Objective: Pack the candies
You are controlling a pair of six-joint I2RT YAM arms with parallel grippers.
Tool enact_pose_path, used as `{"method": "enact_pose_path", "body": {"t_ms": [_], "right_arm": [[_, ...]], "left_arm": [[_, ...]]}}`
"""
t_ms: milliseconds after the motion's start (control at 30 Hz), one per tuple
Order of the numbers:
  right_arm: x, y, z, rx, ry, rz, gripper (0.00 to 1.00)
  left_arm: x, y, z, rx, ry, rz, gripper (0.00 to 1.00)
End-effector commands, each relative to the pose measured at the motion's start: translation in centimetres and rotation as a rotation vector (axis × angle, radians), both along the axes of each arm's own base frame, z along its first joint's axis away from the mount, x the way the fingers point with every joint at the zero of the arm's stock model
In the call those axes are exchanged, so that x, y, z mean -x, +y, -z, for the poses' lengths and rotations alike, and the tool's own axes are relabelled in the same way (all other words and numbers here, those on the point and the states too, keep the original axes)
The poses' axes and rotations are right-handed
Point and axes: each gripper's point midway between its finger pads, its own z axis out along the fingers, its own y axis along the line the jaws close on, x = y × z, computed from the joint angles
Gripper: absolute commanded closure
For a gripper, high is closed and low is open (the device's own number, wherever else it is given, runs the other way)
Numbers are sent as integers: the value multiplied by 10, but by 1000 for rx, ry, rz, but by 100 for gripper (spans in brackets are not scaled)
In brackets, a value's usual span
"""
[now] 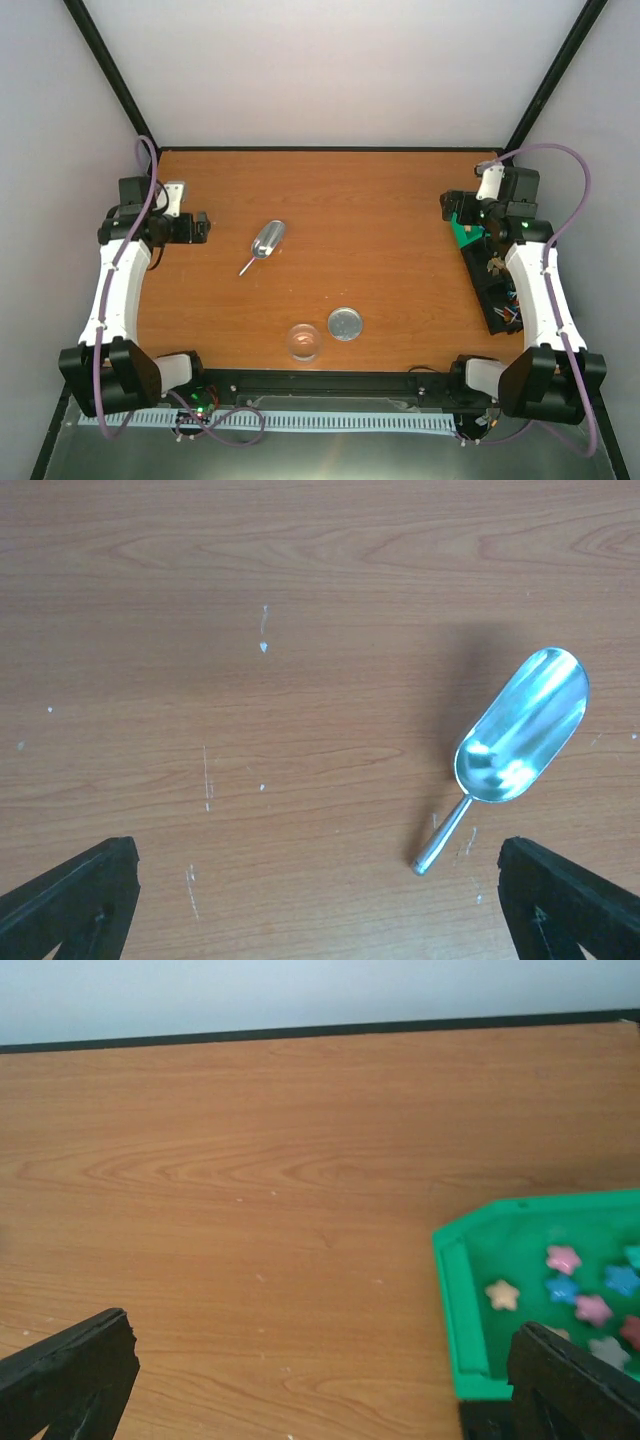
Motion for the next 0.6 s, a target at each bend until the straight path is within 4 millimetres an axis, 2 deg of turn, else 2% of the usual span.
{"method": "enact_pose_path", "body": {"t_ms": [0, 133, 300, 433, 567], "right_arm": [[21, -28, 10, 49, 78, 123, 0], [32, -65, 20, 43, 161, 279, 0], [47, -107, 52, -58, 302, 448, 0], [54, -133, 80, -120, 403, 573, 0], [49, -148, 99, -144, 439, 653, 0]], "left_arm": [[-1, 0, -14, 4, -97, -45, 0], [1, 6, -21, 3, -155, -112, 0], [0, 6, -37, 28, -215, -147, 0], [-5, 10, -43, 23, -209, -177, 0], [-8, 18, -37, 5, -171, -219, 0]]}}
